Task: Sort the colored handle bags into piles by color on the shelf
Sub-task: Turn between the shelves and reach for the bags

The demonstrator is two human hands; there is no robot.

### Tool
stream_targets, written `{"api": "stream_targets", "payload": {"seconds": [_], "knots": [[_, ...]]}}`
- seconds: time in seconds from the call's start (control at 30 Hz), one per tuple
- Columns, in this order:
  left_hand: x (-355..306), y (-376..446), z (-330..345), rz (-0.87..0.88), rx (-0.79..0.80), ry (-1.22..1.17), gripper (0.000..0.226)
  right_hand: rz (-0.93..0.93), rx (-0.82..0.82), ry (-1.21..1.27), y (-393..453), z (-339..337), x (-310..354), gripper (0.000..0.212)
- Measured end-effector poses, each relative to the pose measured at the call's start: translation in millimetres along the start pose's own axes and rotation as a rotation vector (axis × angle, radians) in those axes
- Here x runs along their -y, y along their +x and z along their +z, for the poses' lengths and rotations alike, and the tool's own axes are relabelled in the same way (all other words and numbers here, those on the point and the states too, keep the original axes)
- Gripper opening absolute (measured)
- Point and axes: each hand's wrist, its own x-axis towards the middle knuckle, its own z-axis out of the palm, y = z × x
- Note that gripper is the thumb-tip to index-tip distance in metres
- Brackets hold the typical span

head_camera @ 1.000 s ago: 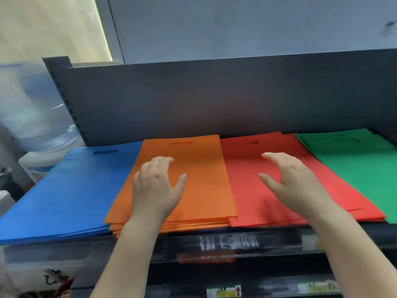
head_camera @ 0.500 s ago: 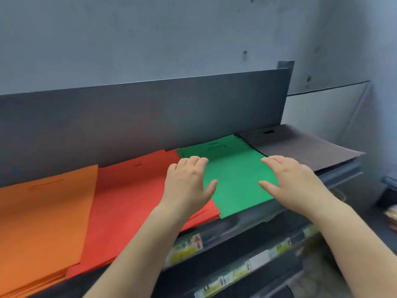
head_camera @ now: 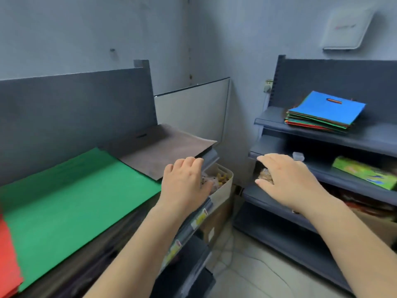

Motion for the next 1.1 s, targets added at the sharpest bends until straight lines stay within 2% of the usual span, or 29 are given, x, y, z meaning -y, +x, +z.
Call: {"api": "stream_targets", "payload": {"seconds": [0.33,0.7,0.9,1.1], "knots": [[-118,121,69,0.247,0.032,-0.11,0.053,0.307,0.026,-0.076,-1,1,-136,0.055],[-221,264,162,0.451,0.067,-0.176,0.051,0.499,0.021,-0.071,81,21,-267,0.058],[-254,340,205,0.497,0.074,-0.194,0.049,0.566,-0.013,-0.051,133,44,-325,0.055],[-271,402,239,0.473,0.084,-0.166,0.047,0.605,-0.014,0.002,173,67,-378,0.054]]}}
